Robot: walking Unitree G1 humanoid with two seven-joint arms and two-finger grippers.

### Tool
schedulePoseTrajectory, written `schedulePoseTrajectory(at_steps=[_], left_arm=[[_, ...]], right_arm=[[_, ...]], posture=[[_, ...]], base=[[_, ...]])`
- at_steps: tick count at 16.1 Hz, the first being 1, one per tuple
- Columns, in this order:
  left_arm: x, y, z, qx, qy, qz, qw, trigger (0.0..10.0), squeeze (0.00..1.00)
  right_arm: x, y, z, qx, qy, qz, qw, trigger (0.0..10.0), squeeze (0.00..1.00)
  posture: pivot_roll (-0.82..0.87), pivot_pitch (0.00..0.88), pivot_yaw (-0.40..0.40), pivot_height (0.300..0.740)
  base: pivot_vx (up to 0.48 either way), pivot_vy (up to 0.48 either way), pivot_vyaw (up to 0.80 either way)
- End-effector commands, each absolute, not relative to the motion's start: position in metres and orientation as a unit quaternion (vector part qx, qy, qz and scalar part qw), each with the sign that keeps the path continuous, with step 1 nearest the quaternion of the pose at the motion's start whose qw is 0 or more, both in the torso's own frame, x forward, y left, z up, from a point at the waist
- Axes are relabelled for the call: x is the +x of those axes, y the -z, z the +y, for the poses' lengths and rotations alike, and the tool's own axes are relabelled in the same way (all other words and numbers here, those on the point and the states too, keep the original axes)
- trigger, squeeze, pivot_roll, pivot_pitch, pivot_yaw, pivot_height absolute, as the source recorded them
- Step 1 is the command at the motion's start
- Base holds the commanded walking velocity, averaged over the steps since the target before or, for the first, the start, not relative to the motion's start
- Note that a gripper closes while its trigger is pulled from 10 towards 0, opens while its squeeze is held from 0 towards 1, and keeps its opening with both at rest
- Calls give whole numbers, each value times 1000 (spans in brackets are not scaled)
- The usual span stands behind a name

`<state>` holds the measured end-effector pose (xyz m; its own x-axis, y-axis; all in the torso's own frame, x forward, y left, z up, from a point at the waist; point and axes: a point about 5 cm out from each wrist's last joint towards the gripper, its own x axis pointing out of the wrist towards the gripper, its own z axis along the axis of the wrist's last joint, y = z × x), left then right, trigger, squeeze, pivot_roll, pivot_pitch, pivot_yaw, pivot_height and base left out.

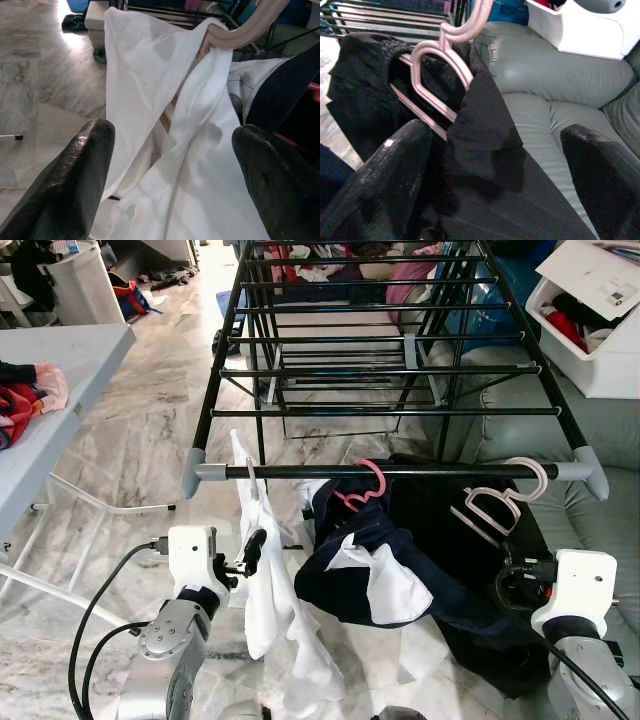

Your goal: Hang hanger

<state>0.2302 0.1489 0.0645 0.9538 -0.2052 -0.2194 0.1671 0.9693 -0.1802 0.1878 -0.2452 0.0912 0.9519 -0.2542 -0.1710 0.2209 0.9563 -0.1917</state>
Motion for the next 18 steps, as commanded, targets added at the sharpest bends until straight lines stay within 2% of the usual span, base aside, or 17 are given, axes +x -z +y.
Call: schedulePoseTrajectory(at_steps=[1,18], left_arm=[[229,-64,151,-76,92,120,986,10000,0],[232,-63,147,-81,94,123,985,10000,0]], right_arm=[[191,-96,-242,-87,115,84,986,10000,0],[194,-93,-239,-87,110,91,986,10000,0]], posture=[[-73,0,37,740],[-78,0,36,740]], base=[[0,0,0],[-289,0,0]])
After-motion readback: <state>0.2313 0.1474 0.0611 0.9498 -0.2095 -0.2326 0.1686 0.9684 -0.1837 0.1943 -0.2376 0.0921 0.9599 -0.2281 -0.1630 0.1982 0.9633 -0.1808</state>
